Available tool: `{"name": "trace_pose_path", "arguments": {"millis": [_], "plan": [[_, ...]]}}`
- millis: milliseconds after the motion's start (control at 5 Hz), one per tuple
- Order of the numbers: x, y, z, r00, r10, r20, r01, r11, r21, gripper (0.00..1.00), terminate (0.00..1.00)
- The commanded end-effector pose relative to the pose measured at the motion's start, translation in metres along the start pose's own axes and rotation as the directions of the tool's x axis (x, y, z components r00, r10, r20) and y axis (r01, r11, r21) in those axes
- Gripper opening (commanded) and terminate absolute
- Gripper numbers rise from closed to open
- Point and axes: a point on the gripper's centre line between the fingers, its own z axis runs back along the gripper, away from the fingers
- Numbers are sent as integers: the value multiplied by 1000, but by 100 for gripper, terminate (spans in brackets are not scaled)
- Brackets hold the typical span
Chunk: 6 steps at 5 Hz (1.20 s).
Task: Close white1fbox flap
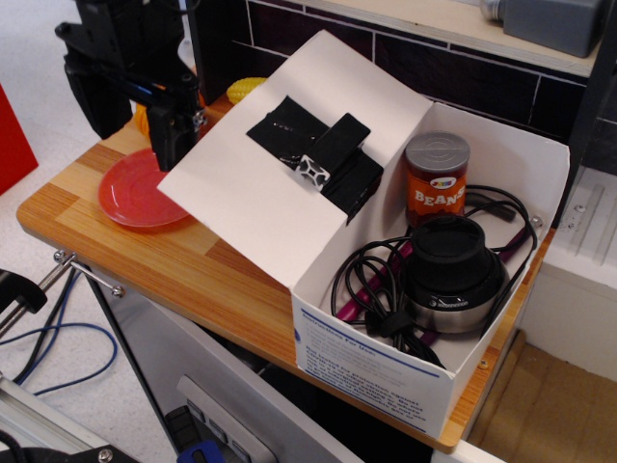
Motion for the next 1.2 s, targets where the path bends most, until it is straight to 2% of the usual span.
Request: {"name": "trace_pose_path", "arguments": {"millis": [0, 200, 400, 600, 800, 1000], "plan": [[4, -33, 39, 993, -7, 119, -10, 990, 140, 100, 0], [8, -51, 50, 992, -36, 122, 11, 979, 205, 100, 0], [13, -70, 57, 990, -57, 130, 27, 974, 226, 100, 0], [23, -93, 58, 988, -80, 136, 47, 973, 227, 100, 0], [30, -124, 61, 991, -52, 120, 26, 979, 204, 100, 0], [36, -152, 51, 992, -9, 128, -13, 985, 173, 100, 0]]}}
